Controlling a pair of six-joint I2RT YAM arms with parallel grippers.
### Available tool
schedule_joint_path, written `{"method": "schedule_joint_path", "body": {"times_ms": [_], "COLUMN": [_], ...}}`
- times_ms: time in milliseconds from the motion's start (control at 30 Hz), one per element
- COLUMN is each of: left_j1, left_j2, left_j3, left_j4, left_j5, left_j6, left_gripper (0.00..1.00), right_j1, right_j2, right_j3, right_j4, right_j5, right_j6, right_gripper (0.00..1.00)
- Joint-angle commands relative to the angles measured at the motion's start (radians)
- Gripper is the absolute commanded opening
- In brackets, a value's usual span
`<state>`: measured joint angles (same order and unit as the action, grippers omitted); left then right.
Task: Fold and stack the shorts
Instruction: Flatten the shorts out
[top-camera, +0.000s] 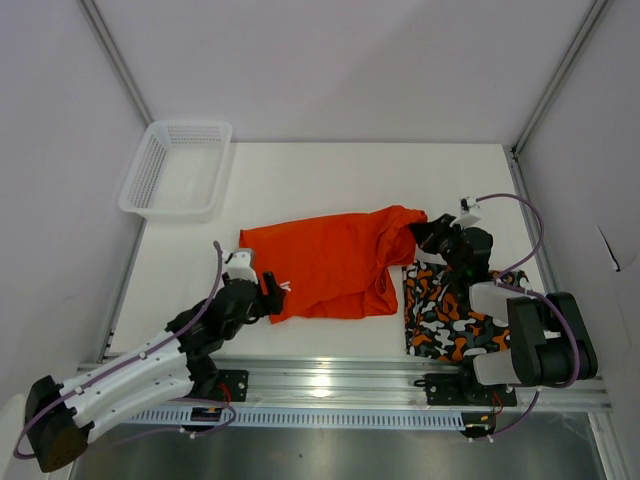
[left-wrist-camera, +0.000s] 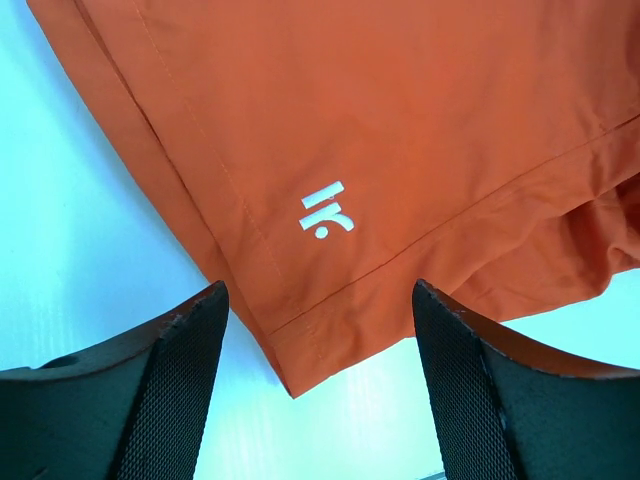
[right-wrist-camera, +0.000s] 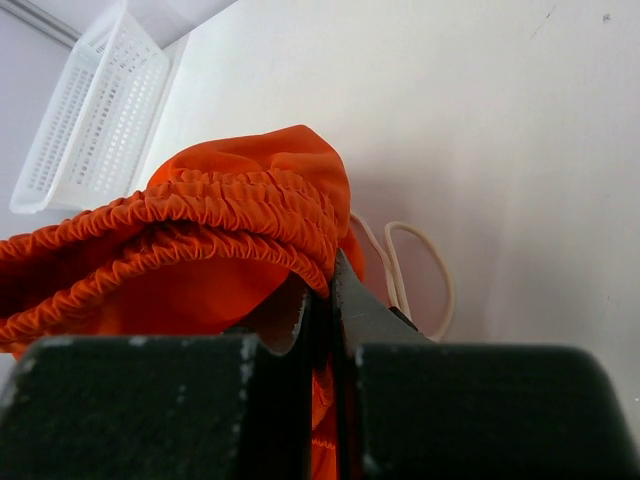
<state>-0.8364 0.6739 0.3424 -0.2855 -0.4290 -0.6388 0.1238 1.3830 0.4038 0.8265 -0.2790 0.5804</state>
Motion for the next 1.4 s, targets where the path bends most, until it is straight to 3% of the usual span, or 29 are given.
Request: {"method": "schedule_joint_path", "body": {"times_ms": [0, 333, 600, 933, 1033, 1133, 1167, 1367], "left_j1": [0.013, 0.098, 0.183, 0.217, 0.226, 0.230, 0.232, 0.312], "left_j2": [-0.002, 0.092, 0.125, 0.130, 0.106, 0.086, 0.084, 0.008], "left_j3": [0.003, -0.020, -0.082, -0.100, -0.115, -0.131, -0.137, -0.138], "left_j4": [-0.021, 0.012, 0.144, 0.186, 0.207, 0.239, 0.273, 0.226], "left_j5": [0.005, 0.173, 0.349, 0.378, 0.375, 0.354, 0.330, 0.282], "left_j6": [-0.055, -0.142, -0.150, -0.165, -0.174, -0.185, -0.186, -0.176], "left_gripper": [0.76, 0.74, 0.66, 0.55, 0.42, 0.18, 0.02, 0.00], "right_j1": [-0.006, -0.006, -0.006, -0.006, -0.006, -0.006, -0.006, -0.004], "right_j2": [0.010, 0.005, 0.004, 0.007, 0.007, 0.010, 0.010, 0.008], "right_j3": [0.000, 0.000, 0.000, 0.000, -0.002, -0.003, -0.005, -0.011], "right_j4": [0.072, 0.069, 0.069, 0.076, 0.079, 0.083, 0.086, 0.089], "right_j5": [-0.011, -0.011, -0.009, -0.022, -0.025, -0.028, -0.029, -0.023], "right_j6": [0.013, 0.013, 0.018, 0.022, 0.024, 0.029, 0.029, 0.027], "right_gripper": [0.00, 0.00, 0.00, 0.00, 0.00, 0.00, 0.00, 0.00]}}
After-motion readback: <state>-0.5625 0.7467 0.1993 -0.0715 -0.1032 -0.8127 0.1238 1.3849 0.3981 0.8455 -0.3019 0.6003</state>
